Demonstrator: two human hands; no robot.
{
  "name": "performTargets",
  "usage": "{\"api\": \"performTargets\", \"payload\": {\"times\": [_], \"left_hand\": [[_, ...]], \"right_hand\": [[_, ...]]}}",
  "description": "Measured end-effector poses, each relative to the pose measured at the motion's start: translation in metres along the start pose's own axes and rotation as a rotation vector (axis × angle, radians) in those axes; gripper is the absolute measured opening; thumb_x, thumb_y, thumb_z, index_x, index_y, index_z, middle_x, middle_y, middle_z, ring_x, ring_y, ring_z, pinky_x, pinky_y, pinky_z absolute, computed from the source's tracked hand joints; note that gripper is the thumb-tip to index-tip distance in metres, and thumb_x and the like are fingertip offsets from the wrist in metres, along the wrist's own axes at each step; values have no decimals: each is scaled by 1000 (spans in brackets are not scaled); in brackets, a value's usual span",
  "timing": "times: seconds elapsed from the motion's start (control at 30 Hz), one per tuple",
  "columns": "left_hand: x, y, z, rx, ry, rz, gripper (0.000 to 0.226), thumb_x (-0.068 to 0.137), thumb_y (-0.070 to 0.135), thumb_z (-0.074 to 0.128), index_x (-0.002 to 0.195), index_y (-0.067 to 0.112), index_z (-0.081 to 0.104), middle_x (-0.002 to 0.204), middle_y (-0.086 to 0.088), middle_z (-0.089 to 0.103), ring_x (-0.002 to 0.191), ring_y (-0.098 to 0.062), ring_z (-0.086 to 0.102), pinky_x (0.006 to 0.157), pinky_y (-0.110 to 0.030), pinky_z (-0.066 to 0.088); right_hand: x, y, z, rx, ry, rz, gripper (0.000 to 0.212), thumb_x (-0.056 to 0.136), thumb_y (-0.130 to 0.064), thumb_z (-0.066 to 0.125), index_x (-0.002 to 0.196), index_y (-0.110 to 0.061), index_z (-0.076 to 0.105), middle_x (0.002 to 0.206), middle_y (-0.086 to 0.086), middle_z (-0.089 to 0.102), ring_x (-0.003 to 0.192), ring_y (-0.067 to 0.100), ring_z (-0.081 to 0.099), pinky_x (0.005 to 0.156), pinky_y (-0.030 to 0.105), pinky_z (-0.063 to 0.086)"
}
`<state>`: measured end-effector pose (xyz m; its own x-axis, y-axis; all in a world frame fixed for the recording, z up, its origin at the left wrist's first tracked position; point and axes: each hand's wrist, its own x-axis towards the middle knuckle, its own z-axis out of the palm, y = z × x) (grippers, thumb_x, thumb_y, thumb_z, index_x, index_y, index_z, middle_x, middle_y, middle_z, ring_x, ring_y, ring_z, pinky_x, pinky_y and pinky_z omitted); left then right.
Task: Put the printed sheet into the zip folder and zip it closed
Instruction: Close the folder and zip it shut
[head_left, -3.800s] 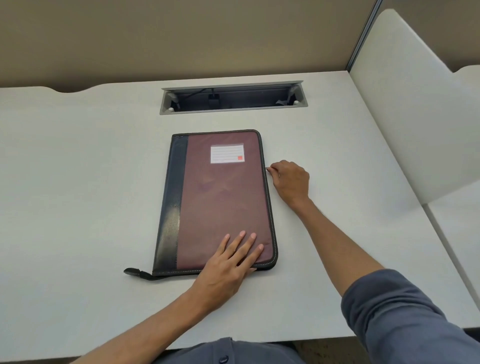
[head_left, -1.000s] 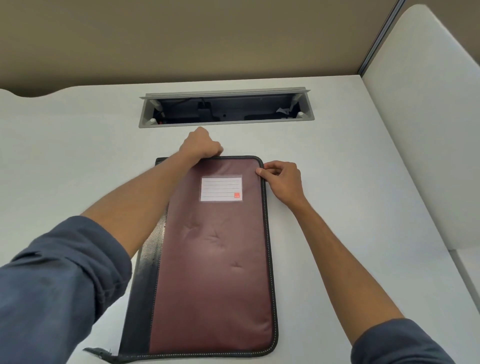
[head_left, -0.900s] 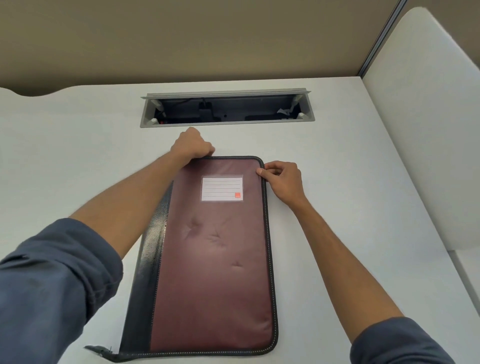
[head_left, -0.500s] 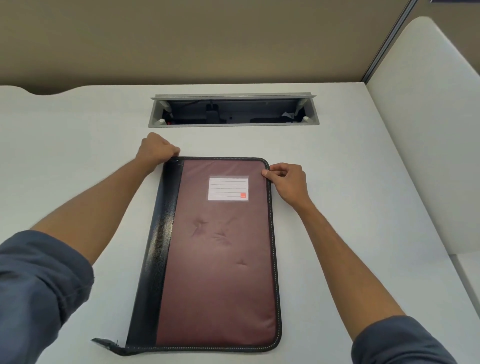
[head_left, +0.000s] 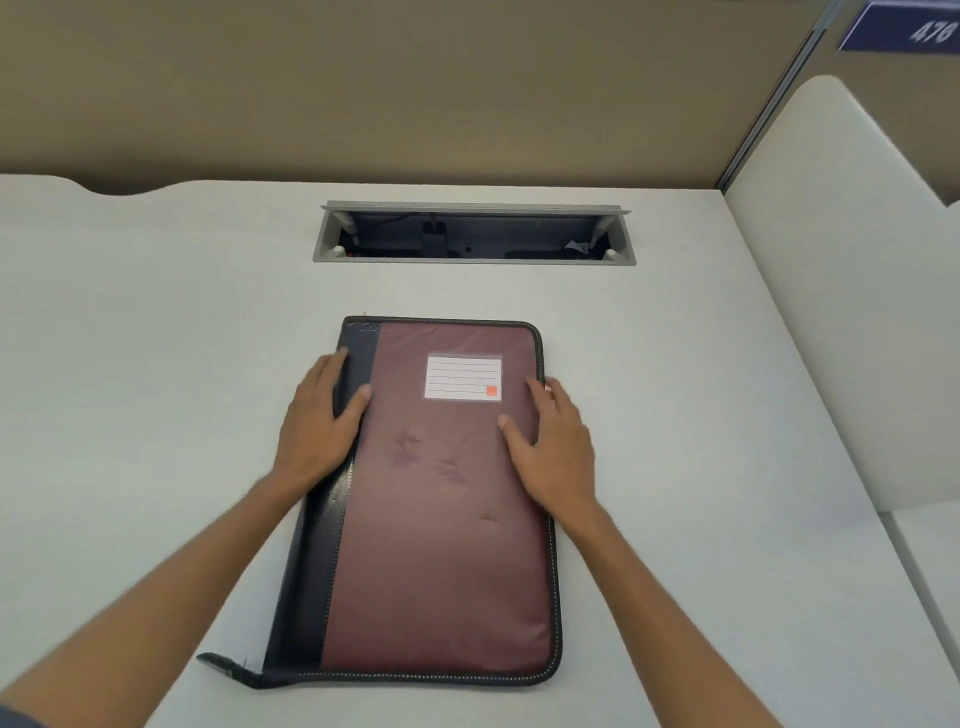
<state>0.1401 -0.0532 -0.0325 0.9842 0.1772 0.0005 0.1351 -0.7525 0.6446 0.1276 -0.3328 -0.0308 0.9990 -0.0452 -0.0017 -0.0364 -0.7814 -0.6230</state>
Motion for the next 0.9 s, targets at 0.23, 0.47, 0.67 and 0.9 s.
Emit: {"api": "performTargets", "payload": {"times": [0.23,0.47,0.67,0.9], "left_hand": [[-103,-12,-8,20,-48,36,72,90,59,43,152,36,15,159,8,20,142,0,16,116,-29,14],[-94,-12,-11,117,-38,72,75,88,60,33,153,26,18,158,0,25,146,-15,20,120,-42,14],[-71,-13,-11,171,-17,51,73,89,58,35,153,24,20,157,-3,28,145,-18,23,119,-45,16],[-65,-11,-11,174,-32,35,77,88,62,34,153,24,18,157,-4,27,145,-19,22,119,-44,17]], "right_hand": [[-62,-2,17,-156,-33,-43,75,91,-66,33,154,-30,14,163,6,2,149,20,11,121,39,13],[-48,-6,19,-188,-64,-60,77,91,-68,29,155,-28,12,163,8,0,149,22,7,122,43,4],[-23,-13,20,-213,-77,-53,77,91,-68,31,154,-27,14,163,9,4,149,22,9,121,45,6],[-16,-17,17,-247,-102,-54,77,91,-69,30,154,-27,13,163,10,6,149,24,9,121,47,9]]}}
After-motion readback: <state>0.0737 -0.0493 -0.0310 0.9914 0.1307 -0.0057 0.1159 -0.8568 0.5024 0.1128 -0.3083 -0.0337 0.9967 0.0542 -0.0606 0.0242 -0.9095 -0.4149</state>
